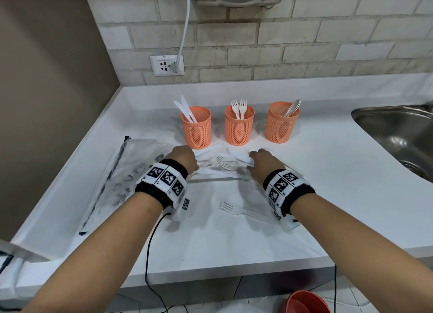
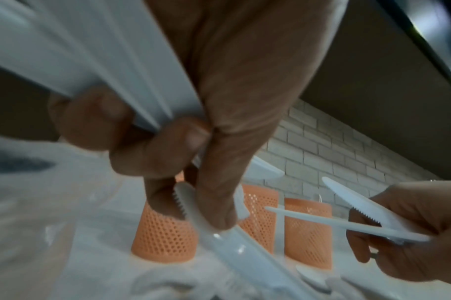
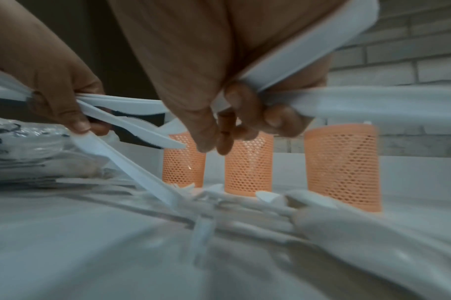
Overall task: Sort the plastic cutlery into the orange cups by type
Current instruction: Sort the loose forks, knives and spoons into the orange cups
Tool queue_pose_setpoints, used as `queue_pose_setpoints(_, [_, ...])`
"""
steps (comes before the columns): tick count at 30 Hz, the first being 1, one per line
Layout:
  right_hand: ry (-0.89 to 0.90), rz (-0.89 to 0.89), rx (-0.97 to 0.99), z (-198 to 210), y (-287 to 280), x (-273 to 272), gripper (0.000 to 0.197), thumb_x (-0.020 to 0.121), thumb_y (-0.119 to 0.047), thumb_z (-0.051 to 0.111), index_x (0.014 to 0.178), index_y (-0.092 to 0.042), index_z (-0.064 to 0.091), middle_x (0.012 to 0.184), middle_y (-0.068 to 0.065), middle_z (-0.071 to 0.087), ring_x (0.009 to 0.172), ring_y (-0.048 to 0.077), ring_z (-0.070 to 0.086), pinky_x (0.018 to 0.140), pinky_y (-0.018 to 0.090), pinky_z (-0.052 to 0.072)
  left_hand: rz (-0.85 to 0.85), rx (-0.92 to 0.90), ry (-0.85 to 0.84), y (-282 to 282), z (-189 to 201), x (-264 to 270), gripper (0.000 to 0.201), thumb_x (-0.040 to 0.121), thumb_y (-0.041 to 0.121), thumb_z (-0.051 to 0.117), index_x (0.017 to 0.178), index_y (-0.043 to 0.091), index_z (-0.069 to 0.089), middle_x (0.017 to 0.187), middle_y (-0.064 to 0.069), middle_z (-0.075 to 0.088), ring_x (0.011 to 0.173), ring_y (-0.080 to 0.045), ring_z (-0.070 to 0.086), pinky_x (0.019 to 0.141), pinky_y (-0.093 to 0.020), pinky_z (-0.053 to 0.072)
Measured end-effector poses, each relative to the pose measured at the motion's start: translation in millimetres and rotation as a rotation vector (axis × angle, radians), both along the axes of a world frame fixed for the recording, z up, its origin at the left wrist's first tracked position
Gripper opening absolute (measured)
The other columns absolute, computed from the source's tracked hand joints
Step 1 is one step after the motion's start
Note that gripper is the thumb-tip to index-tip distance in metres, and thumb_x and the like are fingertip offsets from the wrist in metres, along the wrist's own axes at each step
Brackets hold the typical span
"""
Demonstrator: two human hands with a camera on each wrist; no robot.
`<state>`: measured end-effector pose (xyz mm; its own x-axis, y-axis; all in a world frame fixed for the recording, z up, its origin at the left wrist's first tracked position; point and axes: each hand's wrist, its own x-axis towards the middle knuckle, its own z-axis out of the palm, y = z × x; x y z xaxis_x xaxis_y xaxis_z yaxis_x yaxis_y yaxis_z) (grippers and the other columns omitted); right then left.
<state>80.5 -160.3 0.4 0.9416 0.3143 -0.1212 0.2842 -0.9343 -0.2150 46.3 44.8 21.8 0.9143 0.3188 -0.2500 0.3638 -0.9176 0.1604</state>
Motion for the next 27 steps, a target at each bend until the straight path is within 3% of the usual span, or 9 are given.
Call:
queue_pose_setpoints(5, [-0.015, 0.2, 0.204, 9.5, 24.7, -14.1, 0.041, 0.095, -0.021, 0.048, 0.135, -0.012, 0.043, 0.132, 0.013, 0.05, 0.123, 0.031, 0.046, 0.1, 0.038, 0.039, -0.008, -0.08, -0.163, 10.6, 28.8, -6.5, 0.027, 0.091, 0.023, 0.056, 0.109, 0.005, 0.064, 0.116, -0.014, 0.064, 0.107, -0.029, 0.058, 0.08, -0.029, 0.041])
queue_pose_setpoints(10, [-0.069, 0.24, 0.159, 8.9, 39.3, -16.6, 0.044, 0.095, -0.021, 0.048, 0.138, -0.017, 0.039, 0.136, 0.01, 0.046, 0.126, 0.03, 0.038, 0.1, 0.041, 0.037, 0.007, -0.23, -0.223, 12.3, 46.0, -12.4, 0.023, 0.091, 0.016, 0.055, 0.104, 0.002, 0.067, 0.109, -0.015, 0.067, 0.104, -0.03, 0.06, 0.085, -0.032, 0.045])
queue_pose_setpoints(12, [-0.149, 0.233, 0.116, 10.2, 36.7, -14.2, 0.042, 0.093, -0.023, 0.049, 0.135, -0.02, 0.043, 0.139, 0.006, 0.041, 0.127, 0.028, 0.035, 0.099, 0.04, 0.035, 0.012, -0.309, -0.191, 12.4, 46.1, -14.4, 0.022, 0.09, 0.017, 0.056, 0.1, 0.0, 0.066, 0.097, -0.017, 0.065, 0.09, -0.031, 0.059, 0.071, -0.032, 0.046])
queue_pose_setpoints(14, [-0.189, 0.242, 0.082, 10.6, 32.1, -10.4, 0.038, 0.092, -0.02, 0.048, 0.131, -0.019, 0.046, 0.136, 0.006, 0.045, 0.125, 0.028, 0.039, 0.098, 0.038, 0.033, 0.045, -0.446, -0.176, 9.2, 43.5, -15.6, 0.013, 0.09, 0.017, 0.058, 0.093, 0.006, 0.064, 0.082, -0.012, 0.058, 0.067, -0.025, 0.051, 0.053, -0.026, 0.037])
queue_pose_setpoints(16, [-0.135, 0.223, 0.083, 13.2, 26.0, -7.6, 0.03, 0.094, -0.017, 0.044, 0.123, -0.016, 0.048, 0.122, 0.01, 0.058, 0.113, 0.03, 0.053, 0.092, 0.036, 0.036, 0.102, -0.591, -0.215, 4.7, 38.6, -13.6, 0.007, 0.09, 0.017, 0.058, 0.091, 0.01, 0.061, 0.072, -0.006, 0.053, 0.055, -0.018, 0.041, 0.048, -0.024, 0.031])
queue_pose_setpoints(19, [-0.02, 0.157, 0.089, 17.0, 12.5, -2.3, 0.032, 0.096, -0.022, 0.042, 0.125, -0.009, 0.043, 0.114, 0.017, 0.062, 0.103, 0.034, 0.059, 0.085, 0.039, 0.046, 0.187, -0.717, -0.317, -4.9, 28.8, -5.5, 0.013, 0.092, 0.019, 0.056, 0.094, 0.008, 0.06, 0.071, -0.01, 0.052, 0.051, -0.018, 0.039, 0.046, -0.024, 0.031])
queue_pose_setpoints(21, [-0.004, 0.072, 0.06, 17.5, 1.3, 2.2, 0.032, 0.097, -0.023, 0.041, 0.124, -0.005, 0.042, 0.115, 0.018, 0.06, 0.105, 0.034, 0.058, 0.082, 0.038, 0.045, 0.204, -0.692, -0.34, -15.2, 19.7, 0.1, 0.024, 0.092, 0.022, 0.054, 0.102, 0.001, 0.063, 0.074, -0.019, 0.059, 0.062, -0.031, 0.055, 0.054, -0.031, 0.044])
queue_pose_setpoints(23, [-0.002, -0.04, 0.063, 15.9, -9.3, 7.9, 0.031, 0.097, -0.025, 0.041, 0.118, -0.003, 0.046, 0.114, 0.02, 0.06, 0.104, 0.035, 0.058, 0.08, 0.037, 0.044, 0.176, -0.618, -0.293, -26.5, 5.5, 7.0, 0.035, 0.091, 0.025, 0.055, 0.109, -0.004, 0.062, 0.103, -0.027, 0.066, 0.094, -0.04, 0.063, 0.074, -0.037, 0.051])
queue_pose_setpoints(27, [0.013, -0.19, 0.154, 14.9, -25.1, 15.7, 0.029, 0.096, -0.024, 0.044, 0.108, 0.001, 0.052, 0.112, 0.022, 0.06, 0.102, 0.036, 0.058, 0.076, 0.034, 0.041, 0.102, -0.484, -0.154, -55.6, -17.0, 17.1, 0.042, 0.088, 0.032, 0.061, 0.113, -0.002, 0.061, 0.115, -0.019, 0.065, 0.105, -0.032, 0.062, 0.078, -0.03, 0.047])
